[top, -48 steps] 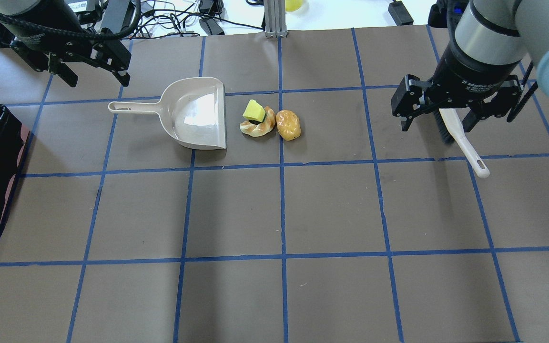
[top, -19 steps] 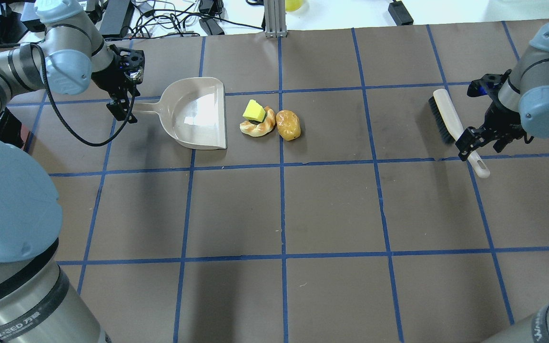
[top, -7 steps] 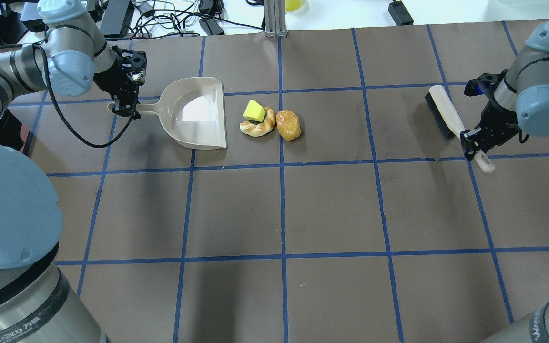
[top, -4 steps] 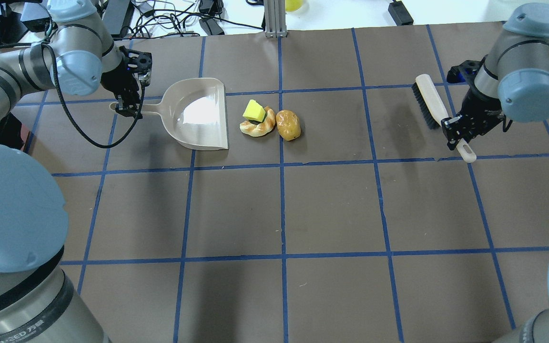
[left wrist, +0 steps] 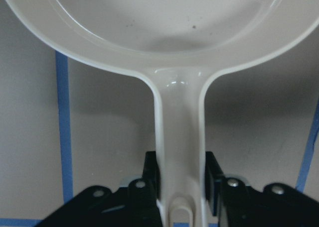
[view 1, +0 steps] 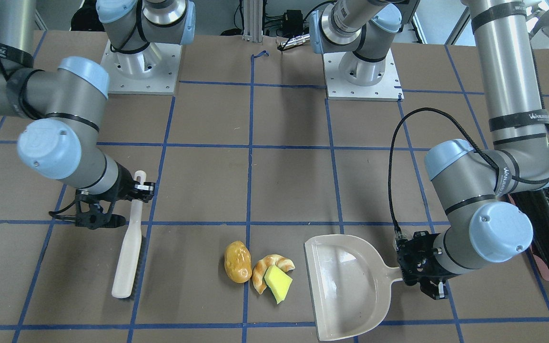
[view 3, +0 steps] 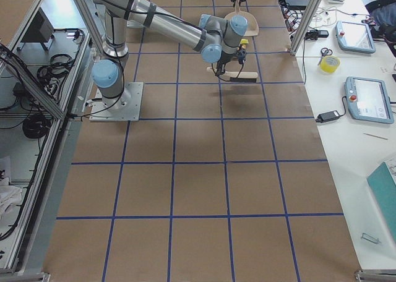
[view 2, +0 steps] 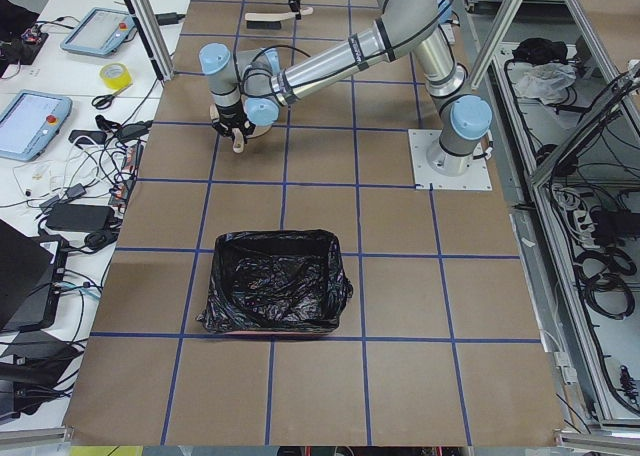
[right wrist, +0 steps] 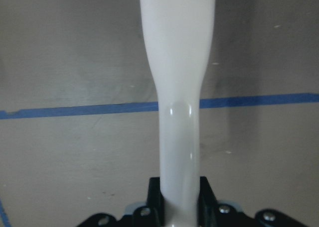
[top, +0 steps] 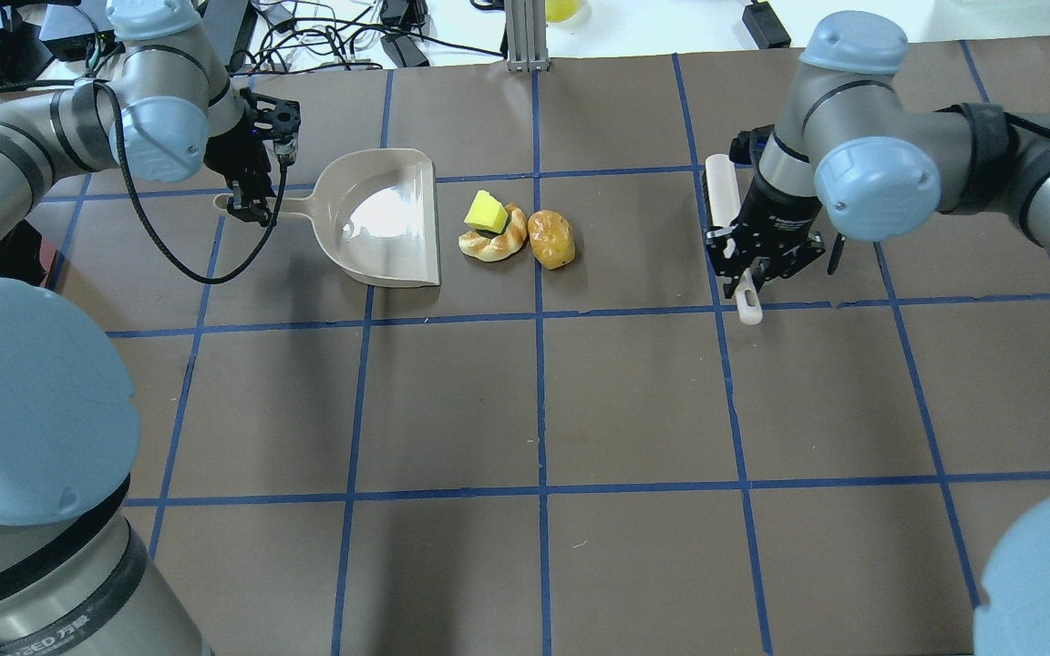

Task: Sweep and dump trash into bin
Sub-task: 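Lift the brush with the right gripper and carry it behind the food items, then sweep the sponge, roll and potato into the dustpan with the right gripper's brush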

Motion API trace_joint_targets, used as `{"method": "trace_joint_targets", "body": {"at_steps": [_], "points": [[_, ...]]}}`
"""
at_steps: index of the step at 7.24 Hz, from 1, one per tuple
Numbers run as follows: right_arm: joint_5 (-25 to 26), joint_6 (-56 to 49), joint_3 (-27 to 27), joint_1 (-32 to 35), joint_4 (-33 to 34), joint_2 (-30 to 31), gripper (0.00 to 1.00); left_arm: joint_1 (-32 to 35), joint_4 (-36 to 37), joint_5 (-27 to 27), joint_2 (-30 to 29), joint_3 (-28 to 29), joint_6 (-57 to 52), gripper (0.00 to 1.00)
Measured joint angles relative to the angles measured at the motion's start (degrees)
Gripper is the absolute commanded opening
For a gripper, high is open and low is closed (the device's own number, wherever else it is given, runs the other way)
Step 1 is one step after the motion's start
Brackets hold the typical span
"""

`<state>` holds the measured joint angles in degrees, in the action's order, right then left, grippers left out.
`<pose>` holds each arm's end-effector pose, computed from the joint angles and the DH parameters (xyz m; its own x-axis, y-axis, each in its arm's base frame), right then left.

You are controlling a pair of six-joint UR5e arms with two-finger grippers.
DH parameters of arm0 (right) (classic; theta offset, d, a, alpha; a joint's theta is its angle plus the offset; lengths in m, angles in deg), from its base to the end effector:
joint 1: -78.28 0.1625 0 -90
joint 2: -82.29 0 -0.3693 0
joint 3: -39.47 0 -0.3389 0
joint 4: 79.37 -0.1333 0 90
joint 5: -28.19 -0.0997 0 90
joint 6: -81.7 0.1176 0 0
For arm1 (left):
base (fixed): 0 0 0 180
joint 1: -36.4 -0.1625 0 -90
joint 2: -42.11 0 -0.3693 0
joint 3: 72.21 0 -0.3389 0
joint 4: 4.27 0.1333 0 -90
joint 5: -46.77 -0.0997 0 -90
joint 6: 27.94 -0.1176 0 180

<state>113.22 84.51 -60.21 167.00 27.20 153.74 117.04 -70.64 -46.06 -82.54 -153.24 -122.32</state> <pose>0.1325 -0.4931 0.2174 -0.9933 0.0877 -0.0748 0.0707 0.9760 0.2060 -0.0265 -0.6234 0.1985 -0.0868 0.9954 0.0394 0.9953 0.0849 0.0465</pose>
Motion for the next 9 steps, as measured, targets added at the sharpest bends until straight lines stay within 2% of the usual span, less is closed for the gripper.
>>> {"method": "trace_joint_targets", "body": {"at_steps": [3, 6, 9], "points": [[-1.7, 12.2, 0.0, 9.4, 0.4, -0.5, 0.00, 0.0, 0.0, 0.0, -0.1, 0.0, 0.1, 0.01], [-1.7, 18.6, 0.2, 14.9, 2.5, -2.1, 0.00, 0.0, 0.1, 0.1, -0.2, 0.0, 0.0, 0.01], [-1.8, 25.5, 4.0, 19.5, 3.3, -5.3, 0.00, 0.0, 0.2, 0.0, -0.2, 0.1, 0.0, 0.01]]}}
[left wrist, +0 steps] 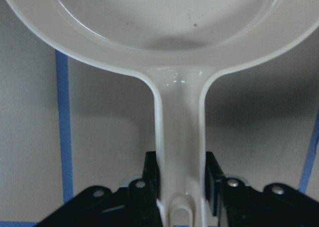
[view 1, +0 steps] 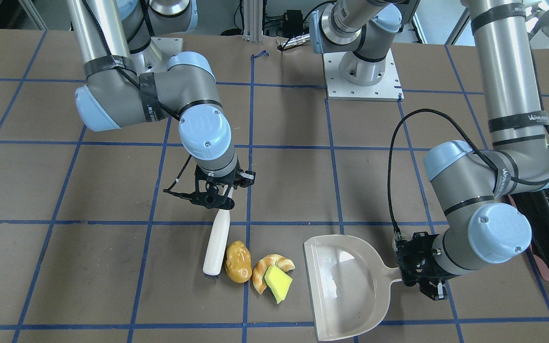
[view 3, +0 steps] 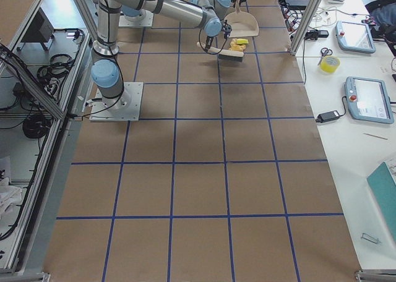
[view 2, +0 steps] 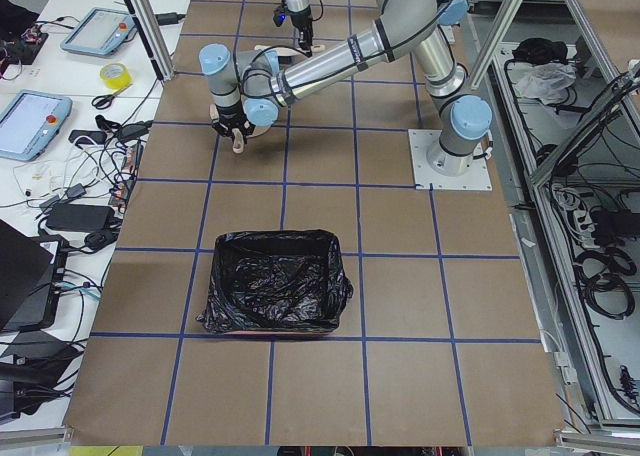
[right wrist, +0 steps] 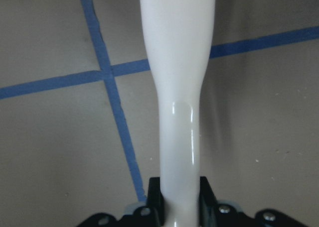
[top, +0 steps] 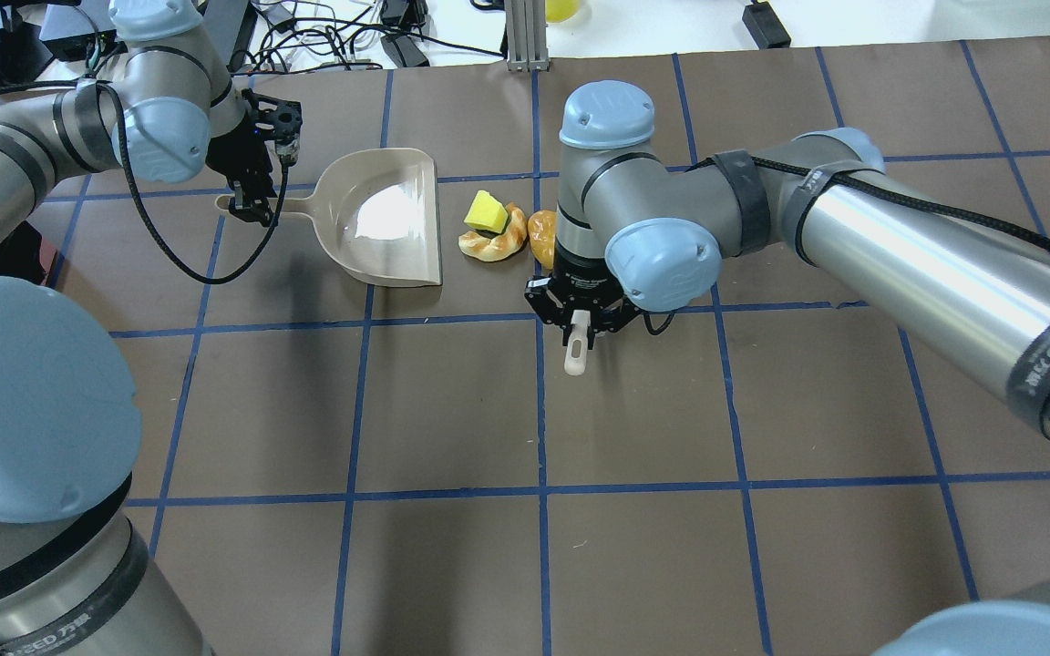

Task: Sweep and dump trash into bin
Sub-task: 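Sweep the sponge, roll and potato into the dustpan with the right gripper's brush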

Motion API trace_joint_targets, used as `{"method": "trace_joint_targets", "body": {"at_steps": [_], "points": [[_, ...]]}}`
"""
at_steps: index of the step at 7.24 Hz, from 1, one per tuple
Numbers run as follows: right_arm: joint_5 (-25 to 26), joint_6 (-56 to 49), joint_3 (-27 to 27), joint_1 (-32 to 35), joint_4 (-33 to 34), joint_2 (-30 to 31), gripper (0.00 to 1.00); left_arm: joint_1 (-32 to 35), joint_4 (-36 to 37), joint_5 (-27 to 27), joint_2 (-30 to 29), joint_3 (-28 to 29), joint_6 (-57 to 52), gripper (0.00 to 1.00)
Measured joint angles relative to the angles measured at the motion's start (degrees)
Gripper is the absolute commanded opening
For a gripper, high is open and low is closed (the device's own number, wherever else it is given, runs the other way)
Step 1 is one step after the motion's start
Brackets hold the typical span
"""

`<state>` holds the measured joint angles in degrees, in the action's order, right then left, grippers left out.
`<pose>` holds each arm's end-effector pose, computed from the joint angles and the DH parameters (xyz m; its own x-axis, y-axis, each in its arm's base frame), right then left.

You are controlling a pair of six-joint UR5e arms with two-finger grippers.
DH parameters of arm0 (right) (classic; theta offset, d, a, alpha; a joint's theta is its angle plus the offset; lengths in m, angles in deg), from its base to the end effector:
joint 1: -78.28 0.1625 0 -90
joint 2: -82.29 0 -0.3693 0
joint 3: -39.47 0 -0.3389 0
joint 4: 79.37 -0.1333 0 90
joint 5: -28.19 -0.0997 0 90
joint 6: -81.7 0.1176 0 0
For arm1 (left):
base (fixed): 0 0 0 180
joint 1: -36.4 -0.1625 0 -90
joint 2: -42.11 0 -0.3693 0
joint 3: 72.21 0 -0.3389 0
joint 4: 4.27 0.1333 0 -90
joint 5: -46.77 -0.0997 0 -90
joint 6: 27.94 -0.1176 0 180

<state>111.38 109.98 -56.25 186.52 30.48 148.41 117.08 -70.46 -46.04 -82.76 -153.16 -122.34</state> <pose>0.3034 -0.4503 0.2008 -0.9822 0.1866 -0.0227 0.1781 0.9625 0.2045 -0.0268 -0.6243 0.1970 -0.0857 0.9956 0.0387 0.9954 0.0839 0.0462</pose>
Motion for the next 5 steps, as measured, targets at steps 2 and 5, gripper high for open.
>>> {"method": "trace_joint_targets", "body": {"at_steps": [2, 5], "points": [[-0.4, 4.8, 5.0, 3.1, 0.0, -3.7, 0.00, 0.0, 0.0, 0.0, 0.1, 0.0, 0.0, 0.01], [-2.2, 9.3, 13.9, 6.4, -0.1, -9.8, 0.00, 0.0, 0.0, 0.0, 0.3, 0.0, 0.0, 0.01]]}}
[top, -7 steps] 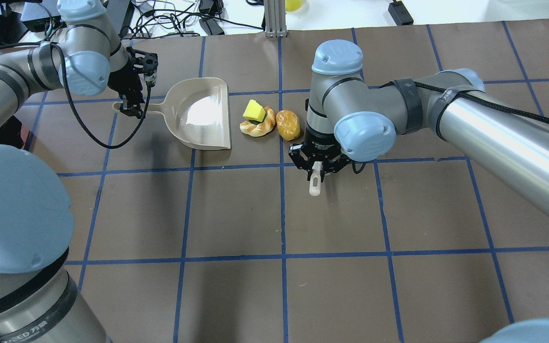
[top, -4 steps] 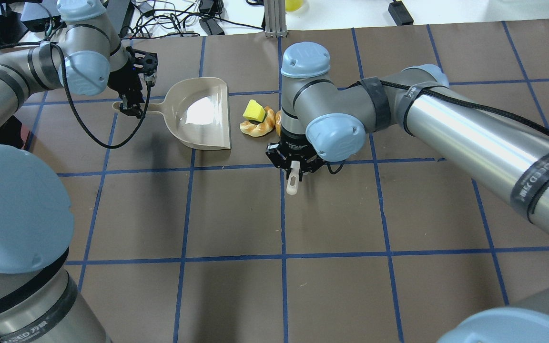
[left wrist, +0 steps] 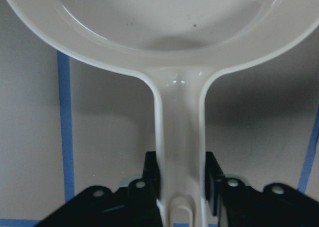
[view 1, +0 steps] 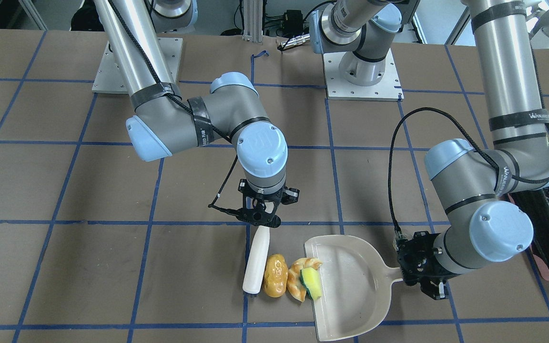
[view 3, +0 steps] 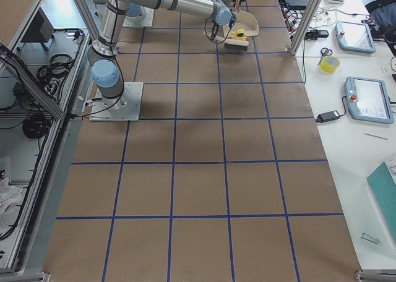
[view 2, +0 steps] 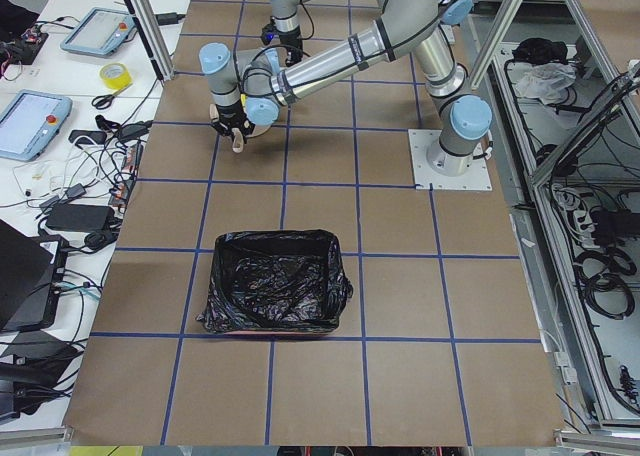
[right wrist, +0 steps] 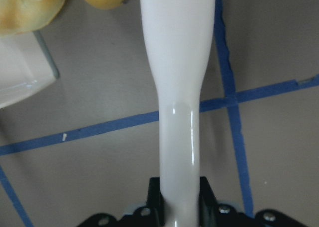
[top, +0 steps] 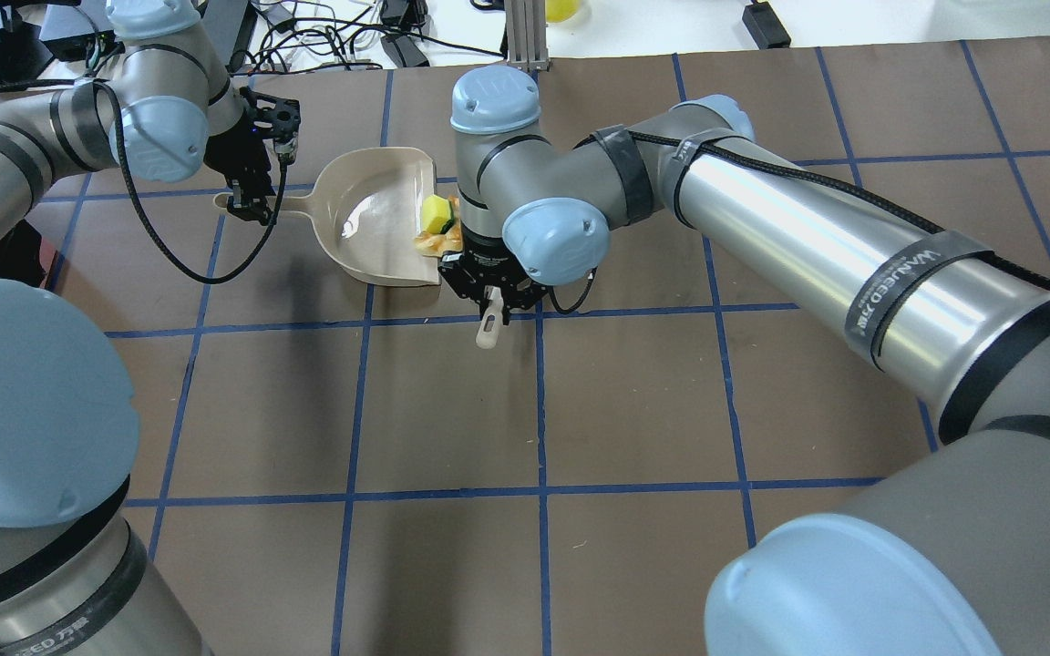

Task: Sweep and dump trash into bin
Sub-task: 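Sweep the sponge, roll and potato into the dustpan with the right gripper's brush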

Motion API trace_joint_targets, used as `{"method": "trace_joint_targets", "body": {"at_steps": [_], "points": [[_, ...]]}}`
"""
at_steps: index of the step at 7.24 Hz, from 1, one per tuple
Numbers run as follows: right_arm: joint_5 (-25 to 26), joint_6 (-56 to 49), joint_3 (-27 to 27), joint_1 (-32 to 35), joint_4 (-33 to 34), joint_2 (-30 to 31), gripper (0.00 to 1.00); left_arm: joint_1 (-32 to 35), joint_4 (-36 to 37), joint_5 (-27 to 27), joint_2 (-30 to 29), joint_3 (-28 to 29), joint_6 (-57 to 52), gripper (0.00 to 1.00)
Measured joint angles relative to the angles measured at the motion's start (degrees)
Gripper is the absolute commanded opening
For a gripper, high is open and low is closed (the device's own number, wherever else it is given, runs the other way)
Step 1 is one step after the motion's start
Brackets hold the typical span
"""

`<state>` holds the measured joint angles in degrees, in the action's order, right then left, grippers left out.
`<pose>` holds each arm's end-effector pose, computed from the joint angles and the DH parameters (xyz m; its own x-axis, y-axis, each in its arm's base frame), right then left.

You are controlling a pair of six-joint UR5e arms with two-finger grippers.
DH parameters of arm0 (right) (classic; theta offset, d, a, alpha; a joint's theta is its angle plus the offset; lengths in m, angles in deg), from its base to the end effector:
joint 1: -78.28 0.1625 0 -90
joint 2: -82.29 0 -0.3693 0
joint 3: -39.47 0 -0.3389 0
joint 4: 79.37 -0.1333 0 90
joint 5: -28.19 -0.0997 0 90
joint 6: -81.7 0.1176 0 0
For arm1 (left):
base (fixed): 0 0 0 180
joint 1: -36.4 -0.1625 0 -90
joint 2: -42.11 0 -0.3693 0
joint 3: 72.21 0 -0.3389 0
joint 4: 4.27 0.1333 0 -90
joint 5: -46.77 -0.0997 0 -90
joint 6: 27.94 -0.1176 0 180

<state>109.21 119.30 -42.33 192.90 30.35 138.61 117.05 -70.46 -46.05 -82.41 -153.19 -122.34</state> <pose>0.3871 -0.4807 0.1984 -0.9695 0.2371 -0.0618 0.2235 0.9590 0.1743 -0.0265 -0.6240 0.2005 -0.0863 0.9957 0.0332 0.9953 0.0847 0.0468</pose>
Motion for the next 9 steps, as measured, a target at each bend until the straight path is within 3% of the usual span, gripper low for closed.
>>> {"method": "trace_joint_targets", "body": {"at_steps": [5, 9], "points": [[-3.7, 3.0, 10.4, 4.3, 0.2, -6.1, 0.00, -0.1, 0.0, 0.3, 0.0, 0.0, 0.0, 0.01], [-5.4, 4.4, 14.2, 7.8, 0.6, -8.2, 0.00, -0.1, 0.0, 0.4, 0.0, 0.0, 0.0, 0.01]]}}
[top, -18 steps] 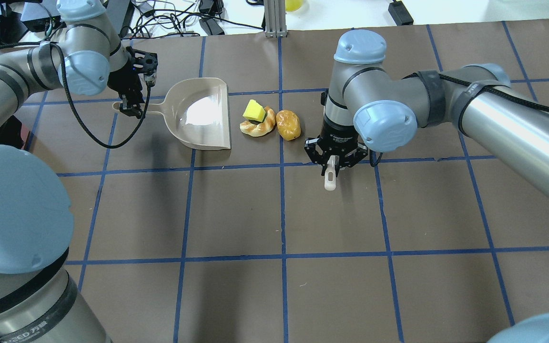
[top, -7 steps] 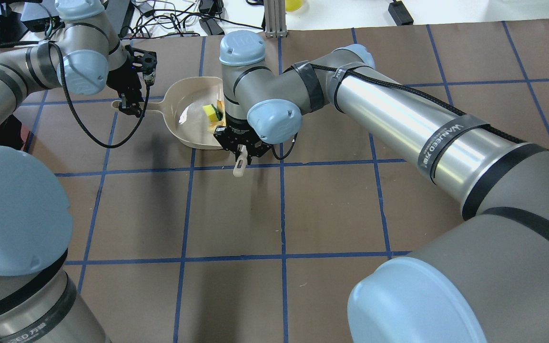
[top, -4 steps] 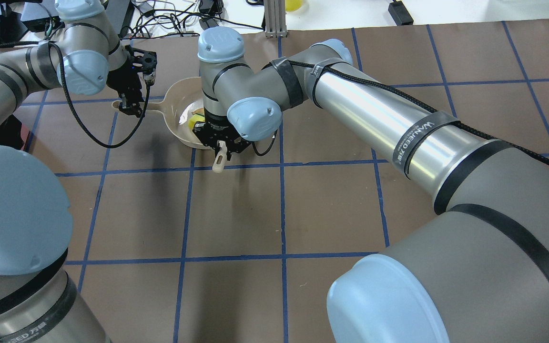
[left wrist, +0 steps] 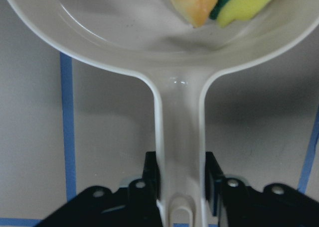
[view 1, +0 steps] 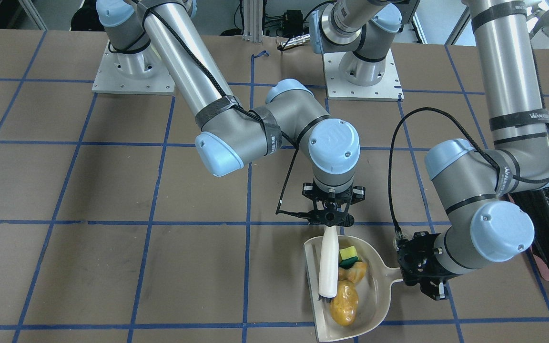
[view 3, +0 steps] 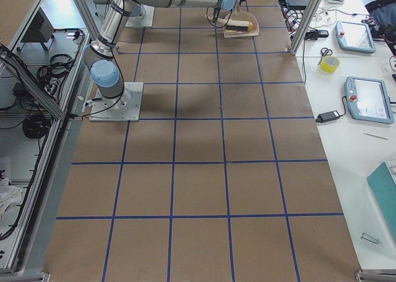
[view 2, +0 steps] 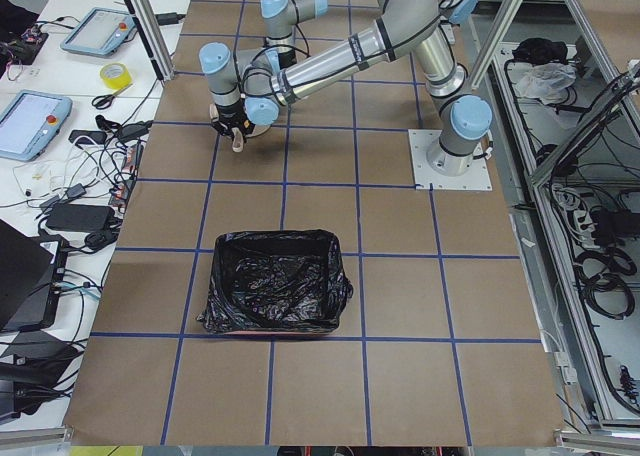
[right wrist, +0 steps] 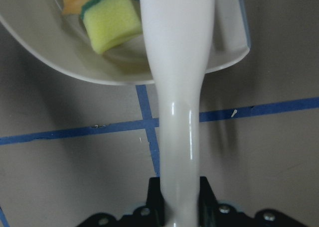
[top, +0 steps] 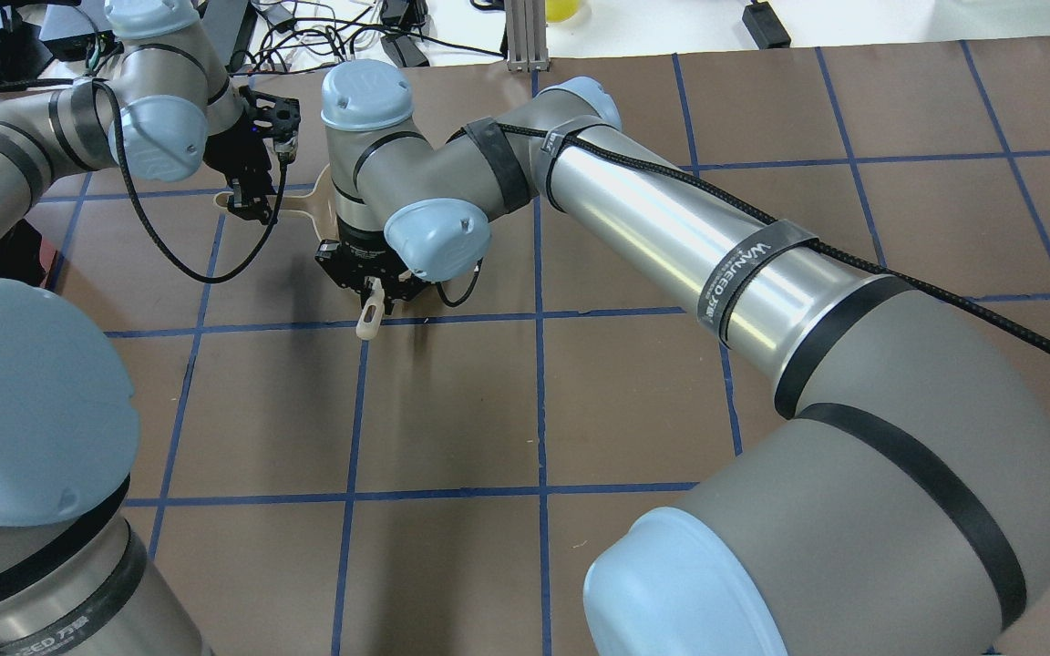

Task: Sweep and dump trash into bin
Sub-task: 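Sweep the sponge, roll and potato into the dustpan with the right gripper's brush, then lift loaded dustpan toward bin with left gripper while right gripper returns brush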

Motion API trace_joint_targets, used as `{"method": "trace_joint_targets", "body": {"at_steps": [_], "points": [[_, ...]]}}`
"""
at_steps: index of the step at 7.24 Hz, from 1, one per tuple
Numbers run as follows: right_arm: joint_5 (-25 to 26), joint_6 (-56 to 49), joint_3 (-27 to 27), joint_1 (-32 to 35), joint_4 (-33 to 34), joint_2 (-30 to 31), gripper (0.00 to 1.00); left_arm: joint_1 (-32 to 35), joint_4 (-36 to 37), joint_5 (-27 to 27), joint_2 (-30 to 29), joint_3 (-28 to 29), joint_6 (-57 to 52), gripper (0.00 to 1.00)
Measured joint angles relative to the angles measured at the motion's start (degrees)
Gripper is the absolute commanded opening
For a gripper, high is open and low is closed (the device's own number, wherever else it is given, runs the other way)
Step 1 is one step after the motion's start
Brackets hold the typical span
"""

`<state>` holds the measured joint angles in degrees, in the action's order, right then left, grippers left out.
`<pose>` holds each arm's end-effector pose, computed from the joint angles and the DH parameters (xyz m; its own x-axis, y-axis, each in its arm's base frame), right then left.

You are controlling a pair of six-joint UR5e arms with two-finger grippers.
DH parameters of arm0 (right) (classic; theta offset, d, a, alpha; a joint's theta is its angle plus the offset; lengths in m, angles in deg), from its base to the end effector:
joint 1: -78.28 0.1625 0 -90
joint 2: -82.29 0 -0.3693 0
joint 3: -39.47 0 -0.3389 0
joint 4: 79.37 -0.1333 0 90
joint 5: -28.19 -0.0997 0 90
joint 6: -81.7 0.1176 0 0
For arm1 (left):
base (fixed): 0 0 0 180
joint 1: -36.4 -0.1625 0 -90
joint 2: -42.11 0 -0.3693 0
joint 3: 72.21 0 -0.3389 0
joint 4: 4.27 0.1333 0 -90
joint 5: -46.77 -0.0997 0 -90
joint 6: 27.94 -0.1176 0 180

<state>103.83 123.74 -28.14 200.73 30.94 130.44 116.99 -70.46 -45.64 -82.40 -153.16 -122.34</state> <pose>0.4952 -0.4759 0.2123 -0.9649 0.1767 -0.1941 0.1477 0.9768 0.1550 -0.0267 -0.6242 0.2008 -0.0873 0.9957 0.0319 0.9955 0.0860 0.0397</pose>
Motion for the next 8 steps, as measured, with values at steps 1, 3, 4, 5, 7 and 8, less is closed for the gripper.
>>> {"method": "trace_joint_targets", "body": {"at_steps": [1, 3, 4, 5, 7, 8], "points": [[0.2, -0.1, -0.1, 0.3, 0.0, 0.1, 0.00, 0.0, 0.0, 0.0, 0.1, 0.0, 0.0, 0.01], [1.3, -0.5, -0.5, -0.3, -1.2, 0.9, 0.00, -0.1, 0.0, 0.1, 0.2, -0.1, 0.0, 0.01], [2.4, -0.8, -1.0, -0.9, -3.1, 1.8, 0.00, -0.1, 0.0, 0.1, 0.2, -0.1, -0.1, 0.01], [3.4, -1.2, -1.9, -2.2, -5.4, 3.4, 0.00, -0.3, 0.0, 0.2, 0.3, -0.2, -0.2, 0.01], [4.2, -6.8, -6.8, -7.9, -9.0, 9.7, 0.00, -1.3, 0.1, 2.4, 0.6, -0.4, -0.7, 0.01], [5.6, -11.3, -11.2, -11.5, -9.6, 14.0, 0.00, -2.4, 0.1, 4.4, 0.8, -0.6, -1.0, 0.00]]}}
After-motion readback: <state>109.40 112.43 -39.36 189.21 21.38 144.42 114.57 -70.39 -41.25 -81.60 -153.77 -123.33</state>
